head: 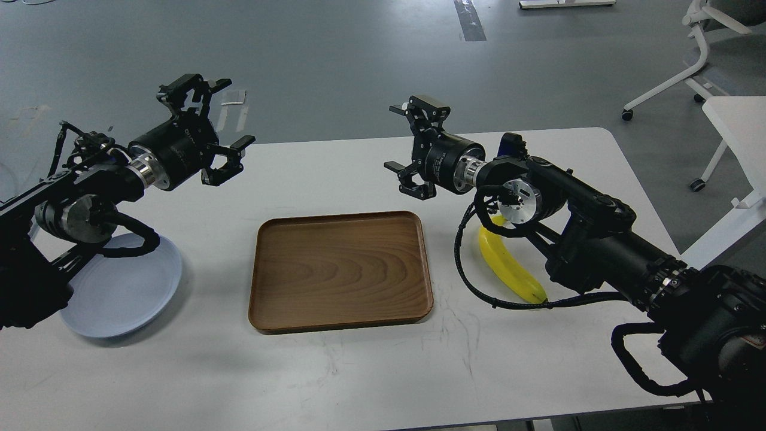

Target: Place banana on plate with both arms

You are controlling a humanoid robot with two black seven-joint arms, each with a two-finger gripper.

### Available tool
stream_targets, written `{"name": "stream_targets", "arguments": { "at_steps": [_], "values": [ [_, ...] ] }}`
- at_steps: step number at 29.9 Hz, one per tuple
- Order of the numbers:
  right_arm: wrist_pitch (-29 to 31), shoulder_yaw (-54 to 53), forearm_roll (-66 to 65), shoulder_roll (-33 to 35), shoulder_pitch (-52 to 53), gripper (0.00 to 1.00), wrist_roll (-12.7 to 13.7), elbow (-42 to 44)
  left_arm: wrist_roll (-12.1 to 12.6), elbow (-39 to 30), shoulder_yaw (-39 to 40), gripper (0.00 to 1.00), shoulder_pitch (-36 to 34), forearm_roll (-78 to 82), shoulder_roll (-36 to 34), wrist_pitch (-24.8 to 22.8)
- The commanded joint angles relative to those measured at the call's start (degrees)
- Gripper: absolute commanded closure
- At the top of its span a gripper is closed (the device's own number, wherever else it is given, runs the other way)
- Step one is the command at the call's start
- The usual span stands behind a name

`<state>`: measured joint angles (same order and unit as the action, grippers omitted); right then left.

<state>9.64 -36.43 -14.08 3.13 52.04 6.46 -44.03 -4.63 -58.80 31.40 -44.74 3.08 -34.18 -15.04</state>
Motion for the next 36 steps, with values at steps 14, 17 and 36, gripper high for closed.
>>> {"name": "stream_targets", "arguments": {
  "at_steps": [14, 17, 36],
  "values": [
    [-0.06, 0.13, -0.07, -0.05, -0.01, 0.00, -0.39, 0.70, -0.64, 0.00, -0.37, 0.02, -0.17, 0.26, 0.52, 0.71],
    [0.03, 0.21, -0.07, -0.05, 0.07, 0.00, -0.39, 0.61, -0.90, 0.00, -0.37, 0.02, -0.17, 0.96, 0.34, 1.50],
    [0.03, -2.15, -0.07, 2.93, -0.45, 0.00, -0.92, 0.35, -11.79, -9.14, -2.38, 0.02, 1.32, 60.72, -17.91, 16.97]
  ]
}}
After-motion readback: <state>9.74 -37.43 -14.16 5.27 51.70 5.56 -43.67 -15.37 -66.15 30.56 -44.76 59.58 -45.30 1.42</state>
